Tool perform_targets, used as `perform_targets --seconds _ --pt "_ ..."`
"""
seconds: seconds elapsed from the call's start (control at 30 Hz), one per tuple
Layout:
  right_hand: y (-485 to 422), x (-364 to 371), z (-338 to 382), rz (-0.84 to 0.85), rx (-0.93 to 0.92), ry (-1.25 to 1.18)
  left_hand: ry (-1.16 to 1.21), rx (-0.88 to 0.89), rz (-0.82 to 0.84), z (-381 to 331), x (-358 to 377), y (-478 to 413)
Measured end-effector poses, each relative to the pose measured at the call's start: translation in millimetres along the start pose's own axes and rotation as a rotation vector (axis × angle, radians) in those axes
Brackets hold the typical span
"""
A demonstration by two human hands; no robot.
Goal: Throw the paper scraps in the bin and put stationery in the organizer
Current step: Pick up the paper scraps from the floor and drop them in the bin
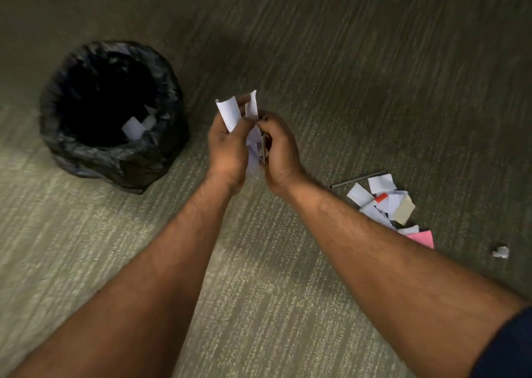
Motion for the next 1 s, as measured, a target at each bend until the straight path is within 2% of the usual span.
perform_targets --seconds 0.1,0.3,0.4,0.47,0.57,0.73,0.87,1.0 --pt "4.1 52.2 17.3 0.044 -0.004 0.035 -0.029 0.061 -0.071 -36.4 -35.5 -22.6" --pt "12.8 165.9 47.7 0.138 0.006 0.062 -0.081 0.073 -0.251 -93.5 -117.9 -67.7" --pt "18.1 204.7 58.3 0.274 0.038 0.161 -0.133 0.004 -0.265 -109.5 -159.3 -85.8" --pt "13.0 212.5 58.3 0.319 0.074 0.272 -0.187 -0.125 -0.207 -109.0 -182.9 -94.5" --pt "-1.3 212.0 55.7 0.263 0.050 0.385 -0.225 -0.277 -0.145 -110.6 -209.0 -94.1" --pt "-9.6 189.3 46.2 0.222 -0.019 0.439 -0.354 -0.261 -0.147 -113.4 -221.4 -78.1" --pt "1.5 139.3 30.2 0.173 -0.003 0.422 -0.348 -0.289 -0.185 -96.3 -213.4 -46.0" --pt "16.1 67.5 1.2 0.102 0.060 0.435 -0.306 -0.322 -0.101 -62.8 -175.4 -2.6"
Point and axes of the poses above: each hand's wrist, its own y-axis away from the middle knuckle, its own x-axis out of the palm, z = x × y, the point moved 4 cm from there along -y, towards the middle knuckle, and after that the axes turned 13 degrees about x, right-handed, at the moved point
